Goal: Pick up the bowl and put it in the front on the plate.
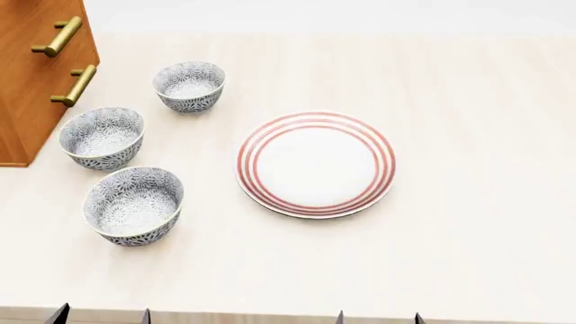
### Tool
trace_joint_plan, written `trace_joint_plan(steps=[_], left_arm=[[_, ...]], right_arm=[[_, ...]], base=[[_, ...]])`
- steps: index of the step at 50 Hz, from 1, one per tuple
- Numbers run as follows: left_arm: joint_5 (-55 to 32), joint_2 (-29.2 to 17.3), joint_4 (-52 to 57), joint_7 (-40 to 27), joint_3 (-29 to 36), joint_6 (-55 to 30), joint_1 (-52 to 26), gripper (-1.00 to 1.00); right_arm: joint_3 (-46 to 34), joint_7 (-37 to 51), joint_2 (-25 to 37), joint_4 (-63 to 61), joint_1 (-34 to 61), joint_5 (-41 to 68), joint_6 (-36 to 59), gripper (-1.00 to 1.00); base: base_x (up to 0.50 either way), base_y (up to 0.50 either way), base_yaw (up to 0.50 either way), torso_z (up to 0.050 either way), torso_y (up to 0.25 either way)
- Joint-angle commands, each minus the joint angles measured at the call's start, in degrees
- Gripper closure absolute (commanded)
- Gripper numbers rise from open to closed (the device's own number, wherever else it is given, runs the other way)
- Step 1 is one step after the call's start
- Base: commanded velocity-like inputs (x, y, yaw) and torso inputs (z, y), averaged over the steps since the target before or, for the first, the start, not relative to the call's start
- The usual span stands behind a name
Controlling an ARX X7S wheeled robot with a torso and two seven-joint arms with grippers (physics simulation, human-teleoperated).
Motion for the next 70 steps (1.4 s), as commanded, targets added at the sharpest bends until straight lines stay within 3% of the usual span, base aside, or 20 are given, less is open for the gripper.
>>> trace_joint_plan(steps=[1, 3, 8, 18, 70], left_arm=[[3.3, -0.2, 4.0, -4.0, -0.7, 12.3, 2.6, -1.00], [6.6, -0.4, 5.8, -6.7, -0.9, 18.2, 3.9, -1.00], [9.5, -0.8, 7.5, -9.3, -0.6, 23.0, 5.2, -1.00], [9.3, -1.6, 7.7, -10.2, 0.1, 22.9, 5.2, -1.00], [8.4, -4.5, 7.9, -13.9, 3.5, 21.7, 4.9, -1.00]], right_arm=[[0.9, -0.9, -0.3, -3.2, -2.2, 3.3, -13.5, -1.00], [1.3, -2.3, -0.6, -4.6, -3.5, 6.0, -21.6, -1.00], [1.3, -2.4, -0.7, -4.6, -4.5, 7.1, -29.3, -1.00], [0.1, -1.2, 0.1, -4.3, -4.6, 7.4, -30.5, -1.00], [-4.2, 2.2, 3.6, -4.2, -4.0, 8.1, -31.3, -1.00]], base=[[0.00, 0.00, 0.00, 0.000, 0.000], [0.00, 0.00, 0.00, 0.000, 0.000], [0.00, 0.00, 0.00, 0.000, 0.000], [0.04, 0.00, 0.00, 0.000, 0.000], [0.50, 0.00, 0.00, 0.000, 0.000]])
